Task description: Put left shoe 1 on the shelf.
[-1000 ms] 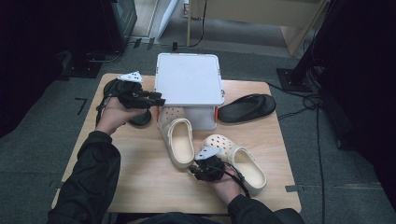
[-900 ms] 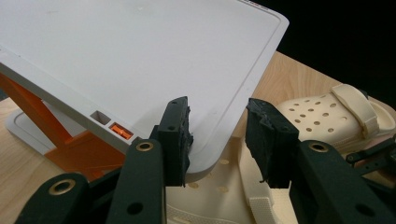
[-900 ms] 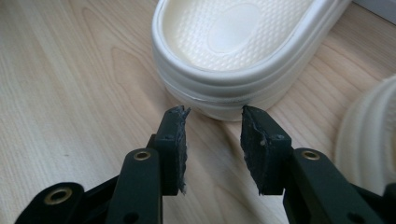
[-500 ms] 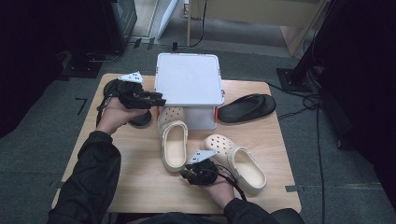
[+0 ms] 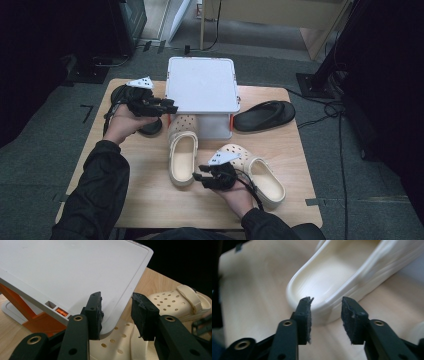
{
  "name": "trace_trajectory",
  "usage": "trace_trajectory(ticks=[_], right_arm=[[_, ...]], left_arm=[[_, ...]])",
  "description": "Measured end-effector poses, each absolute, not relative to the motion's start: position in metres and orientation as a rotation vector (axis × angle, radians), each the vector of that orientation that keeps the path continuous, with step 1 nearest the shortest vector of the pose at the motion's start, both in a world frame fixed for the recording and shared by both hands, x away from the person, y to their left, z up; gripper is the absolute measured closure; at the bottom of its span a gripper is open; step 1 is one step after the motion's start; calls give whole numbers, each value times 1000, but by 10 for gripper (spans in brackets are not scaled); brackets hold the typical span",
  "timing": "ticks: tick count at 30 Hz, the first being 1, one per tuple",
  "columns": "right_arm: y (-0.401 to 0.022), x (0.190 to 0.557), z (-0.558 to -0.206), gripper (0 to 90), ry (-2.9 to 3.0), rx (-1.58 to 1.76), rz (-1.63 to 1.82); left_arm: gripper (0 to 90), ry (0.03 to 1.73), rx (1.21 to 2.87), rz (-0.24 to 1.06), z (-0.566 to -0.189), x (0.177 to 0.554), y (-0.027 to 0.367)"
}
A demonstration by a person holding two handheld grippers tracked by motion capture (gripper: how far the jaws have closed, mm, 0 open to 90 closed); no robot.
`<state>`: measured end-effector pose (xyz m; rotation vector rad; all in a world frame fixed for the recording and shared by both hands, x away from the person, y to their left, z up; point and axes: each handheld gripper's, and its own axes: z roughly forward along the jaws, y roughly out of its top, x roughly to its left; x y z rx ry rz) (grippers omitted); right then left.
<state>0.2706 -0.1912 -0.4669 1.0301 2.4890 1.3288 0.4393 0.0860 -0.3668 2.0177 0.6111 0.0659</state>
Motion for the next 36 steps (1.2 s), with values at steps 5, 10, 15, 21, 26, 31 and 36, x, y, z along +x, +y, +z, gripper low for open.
trace_trajectory(ticks=[5,10,15,21,26,31,36], right_arm=[[-190,297,-455,524,2380,1093,1342],[-173,331,-454,500,2283,1173,1335],[-156,345,-464,567,2236,1233,1271],[-160,347,-461,731,2119,1330,1249],[-166,347,-458,753,2077,1358,1232],[-172,351,-456,755,2009,1413,1236],[-171,354,-459,717,1992,1422,1249]], left_arm=[[609,612,2017,67,-367,439,86],[613,610,2012,61,-367,440,87],[613,608,2013,62,-367,440,87],[613,606,2013,62,-368,440,87],[613,603,2017,66,-367,440,86],[613,602,2017,69,-367,439,86],[613,599,2018,70,-367,439,86]])
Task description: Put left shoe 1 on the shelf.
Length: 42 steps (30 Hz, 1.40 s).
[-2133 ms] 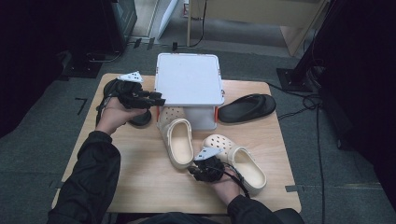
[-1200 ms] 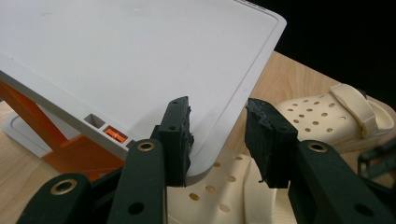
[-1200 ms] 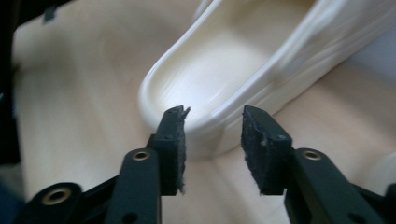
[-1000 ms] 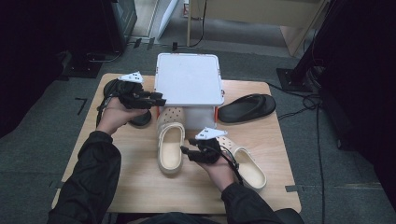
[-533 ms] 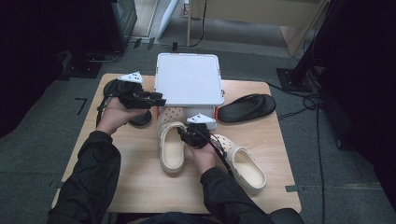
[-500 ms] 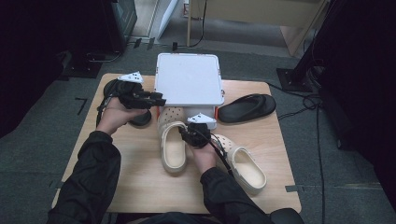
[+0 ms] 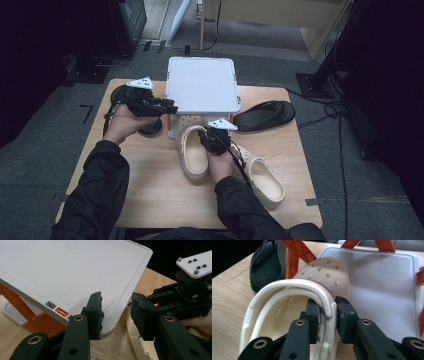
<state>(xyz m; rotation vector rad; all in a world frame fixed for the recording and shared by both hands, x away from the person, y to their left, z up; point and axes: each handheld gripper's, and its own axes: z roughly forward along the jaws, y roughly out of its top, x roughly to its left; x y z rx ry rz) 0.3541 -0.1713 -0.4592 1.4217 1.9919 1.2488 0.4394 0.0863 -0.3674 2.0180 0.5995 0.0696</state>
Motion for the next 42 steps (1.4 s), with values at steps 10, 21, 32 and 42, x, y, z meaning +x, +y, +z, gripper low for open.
trace_trajectory(ticks=[10,21,32,42], right_arm=[[-177,345,-458,572,2078,1376,1242],[-213,291,-454,548,2198,1292,1269],[-214,242,-483,636,2427,1247,1175],[-191,246,-505,765,2546,1156,1160]], left_arm=[[613,599,2019,74,-367,439,86],[612,601,2020,74,-367,439,86],[614,596,2022,75,-367,438,87],[664,598,2023,70,-367,439,88]])
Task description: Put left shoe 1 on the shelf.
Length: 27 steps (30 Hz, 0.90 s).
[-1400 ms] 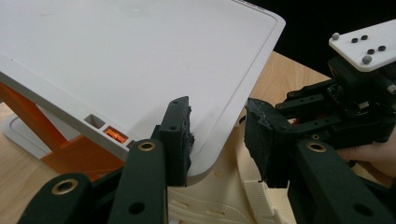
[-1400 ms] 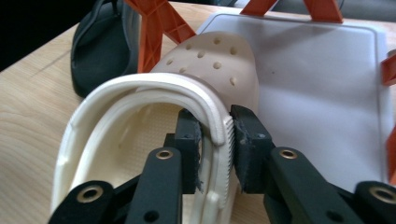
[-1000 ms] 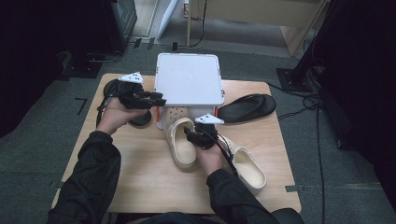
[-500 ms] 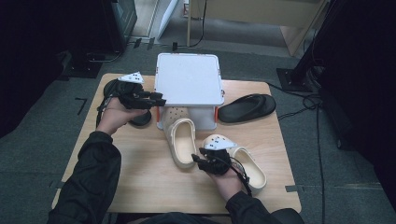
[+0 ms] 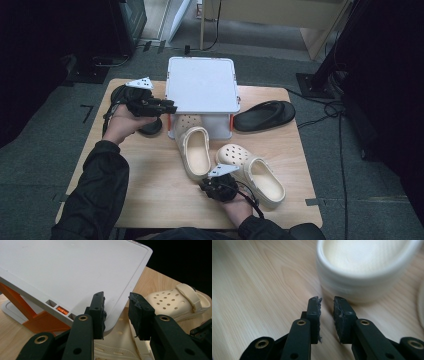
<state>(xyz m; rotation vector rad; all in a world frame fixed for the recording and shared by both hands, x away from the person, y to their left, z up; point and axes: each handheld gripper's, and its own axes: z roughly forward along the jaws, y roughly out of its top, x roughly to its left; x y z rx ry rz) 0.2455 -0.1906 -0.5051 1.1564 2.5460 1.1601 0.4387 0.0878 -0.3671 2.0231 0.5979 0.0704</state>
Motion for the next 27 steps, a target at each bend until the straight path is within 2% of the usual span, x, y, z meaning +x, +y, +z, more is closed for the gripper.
trace_trajectory(ticks=[10,27], right_arm=[[-175,264,-493,756,2490,1108,1261],[-155,293,-494,746,2465,1125,1283]], left_arm=[[671,598,2025,76,-367,438,88],[671,600,2019,68,-367,439,88]])
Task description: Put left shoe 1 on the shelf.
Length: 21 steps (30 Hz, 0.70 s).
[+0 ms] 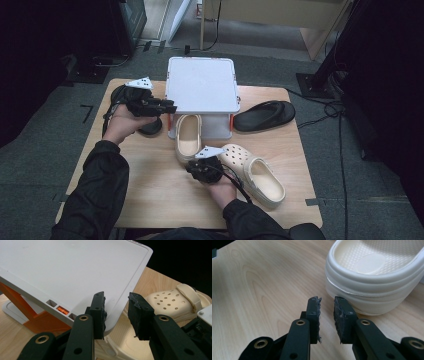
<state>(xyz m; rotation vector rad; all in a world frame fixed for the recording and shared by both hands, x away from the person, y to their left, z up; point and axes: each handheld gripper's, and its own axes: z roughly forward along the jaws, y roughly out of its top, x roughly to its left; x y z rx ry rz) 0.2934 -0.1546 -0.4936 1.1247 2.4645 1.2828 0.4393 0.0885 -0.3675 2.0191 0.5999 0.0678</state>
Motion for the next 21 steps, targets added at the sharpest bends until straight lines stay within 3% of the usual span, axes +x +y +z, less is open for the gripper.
trace_trajectory(ticks=[21], right_arm=[[-133,347,-495,705,2394,1171,1276]], left_arm=[[671,597,2016,65,-368,440,89]])
